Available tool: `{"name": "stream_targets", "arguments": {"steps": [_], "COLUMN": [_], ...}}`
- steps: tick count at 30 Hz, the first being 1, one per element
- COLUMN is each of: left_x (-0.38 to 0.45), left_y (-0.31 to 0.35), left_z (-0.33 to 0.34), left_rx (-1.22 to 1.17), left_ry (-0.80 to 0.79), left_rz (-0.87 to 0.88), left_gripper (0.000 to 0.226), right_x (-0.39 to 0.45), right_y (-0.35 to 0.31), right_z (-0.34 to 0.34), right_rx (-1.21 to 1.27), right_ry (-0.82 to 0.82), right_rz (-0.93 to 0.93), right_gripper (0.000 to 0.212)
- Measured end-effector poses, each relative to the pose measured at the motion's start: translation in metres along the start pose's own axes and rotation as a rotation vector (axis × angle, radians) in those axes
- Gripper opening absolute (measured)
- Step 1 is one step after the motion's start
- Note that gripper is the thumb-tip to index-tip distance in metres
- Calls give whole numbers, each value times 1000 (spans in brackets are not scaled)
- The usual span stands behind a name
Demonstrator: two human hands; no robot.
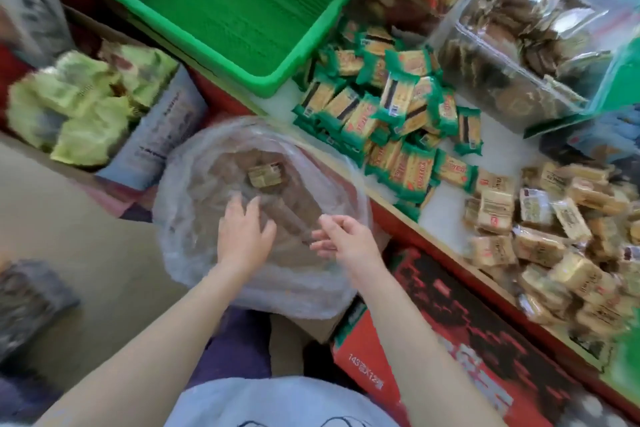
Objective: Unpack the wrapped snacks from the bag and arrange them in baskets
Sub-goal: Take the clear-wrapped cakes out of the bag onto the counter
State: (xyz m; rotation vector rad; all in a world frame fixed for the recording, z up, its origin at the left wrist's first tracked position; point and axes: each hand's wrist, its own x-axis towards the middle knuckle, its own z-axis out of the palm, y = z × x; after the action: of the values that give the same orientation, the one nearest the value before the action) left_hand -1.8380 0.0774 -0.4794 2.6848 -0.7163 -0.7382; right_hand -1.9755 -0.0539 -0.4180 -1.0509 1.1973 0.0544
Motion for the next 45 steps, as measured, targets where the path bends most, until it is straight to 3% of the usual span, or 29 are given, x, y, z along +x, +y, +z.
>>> {"name": "stream_targets", "arguments": {"steps": [4,7,8,11,17,22,26,30,34,36,39,42,45], "left_x": [55,92,103,125,127,129,132,127,91,67,26,-8,-28], "left_y": [-69,-105,-114,-132,-141,-142,-141,-138,-107,-79,-25,32,90], "left_z": [-23,-21,-18,-11,-2,-7,-16,-36,-64,-74,-80,-68,-43], "left_rx": [141,176,175,139,139,75,77,-52,-172,-376,-850,-976,-911], "left_ry": [-9,-168,-219,-361,-403,-433,-471,-475,-221,-154,-296,-330,-340], "left_rz": [-13,-32,-36,-19,14,-8,-23,-113,-88,-94,-126,-69,-52], "left_gripper": [72,74,74,73,75,76,75,68,56,43,37,25,27], "right_x": [79,130,146,189,216,208,190,155,92,57,12,-21,-53], "right_y": [2,6,8,11,20,20,19,7,-6,-9,-8,-1,4], "right_z": [89,130,139,153,170,178,184,170,138,119,81,30,-33], "right_rx": [19,118,93,-140,-183,-342,-261,-49,69,96,93,-28,-364], "right_ry": [-30,46,113,279,325,400,394,346,91,13,-38,28,199], "right_rz": [143,195,172,97,44,52,67,146,145,68,-34,-145,-350], "right_gripper": [29,8,12,56,83,55,40,43,39,31,27,41,65]}}
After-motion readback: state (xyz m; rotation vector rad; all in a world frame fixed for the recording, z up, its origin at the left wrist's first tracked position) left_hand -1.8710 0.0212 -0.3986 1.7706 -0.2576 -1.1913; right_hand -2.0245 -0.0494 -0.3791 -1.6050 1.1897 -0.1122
